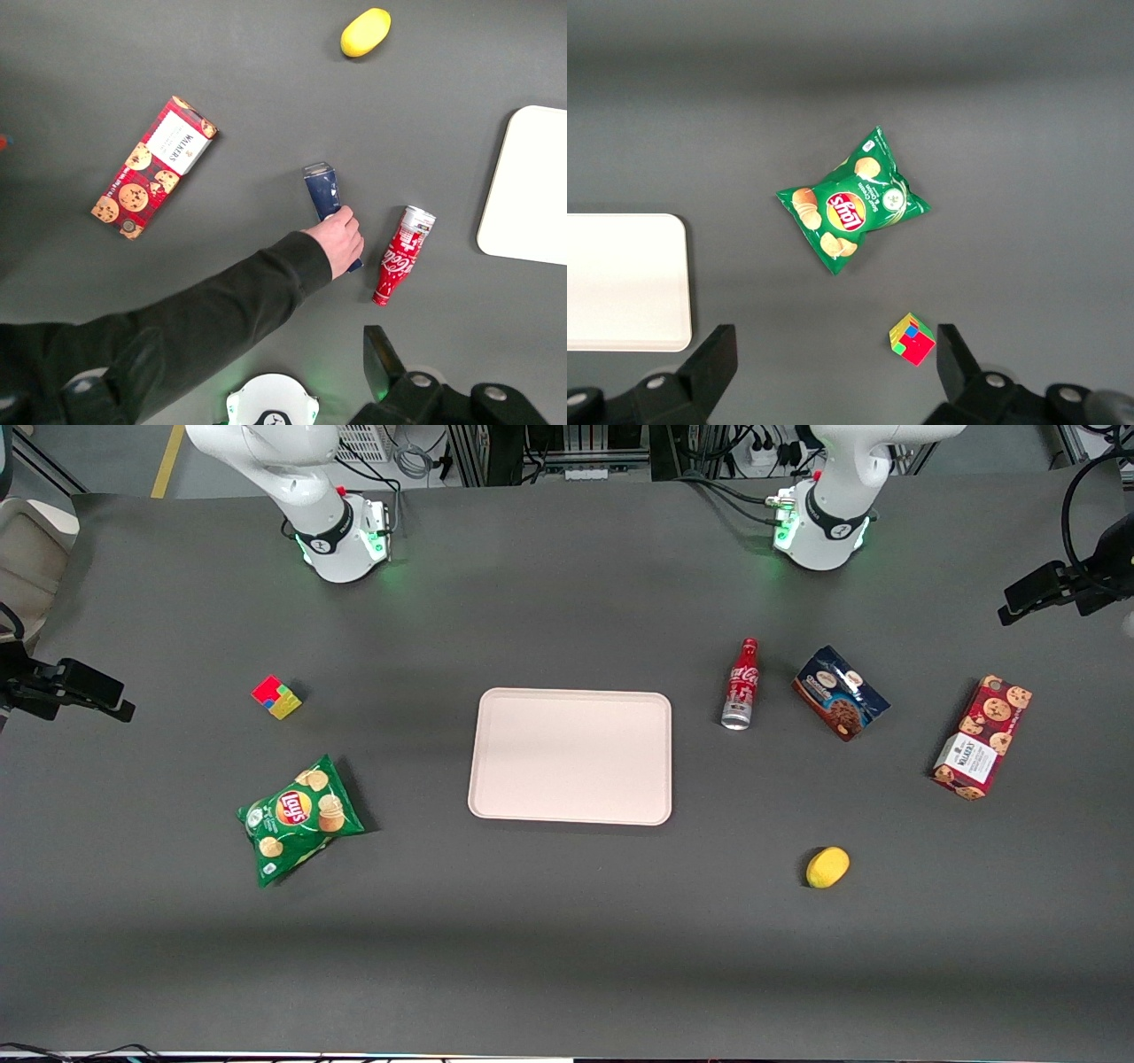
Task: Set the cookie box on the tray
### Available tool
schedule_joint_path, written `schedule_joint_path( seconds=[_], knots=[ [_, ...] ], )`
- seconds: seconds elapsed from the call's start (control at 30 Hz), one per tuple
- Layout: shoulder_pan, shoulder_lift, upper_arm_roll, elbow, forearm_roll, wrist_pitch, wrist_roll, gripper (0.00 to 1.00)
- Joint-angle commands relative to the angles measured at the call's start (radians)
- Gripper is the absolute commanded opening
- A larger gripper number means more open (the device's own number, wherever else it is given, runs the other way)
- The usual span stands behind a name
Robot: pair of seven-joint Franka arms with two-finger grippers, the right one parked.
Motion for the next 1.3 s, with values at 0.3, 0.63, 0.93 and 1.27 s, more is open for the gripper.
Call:
schedule_joint_path(
  seconds=[0.3,0.63,0.93,1.27],
  knots=[
    [0.011,0.010,-0.002,0.021,0.009,-0.058,-0.018,1.00],
    [0.014,0.003,0.015,0.026,-0.002,-0.060,-0.016,1.00],
    [0.015,0.000,0.014,0.024,-0.007,-0.067,-0.016,1.00],
    [0.017,-0.008,0.015,0.023,-0.003,-0.086,-0.039,1.00]
  ],
)
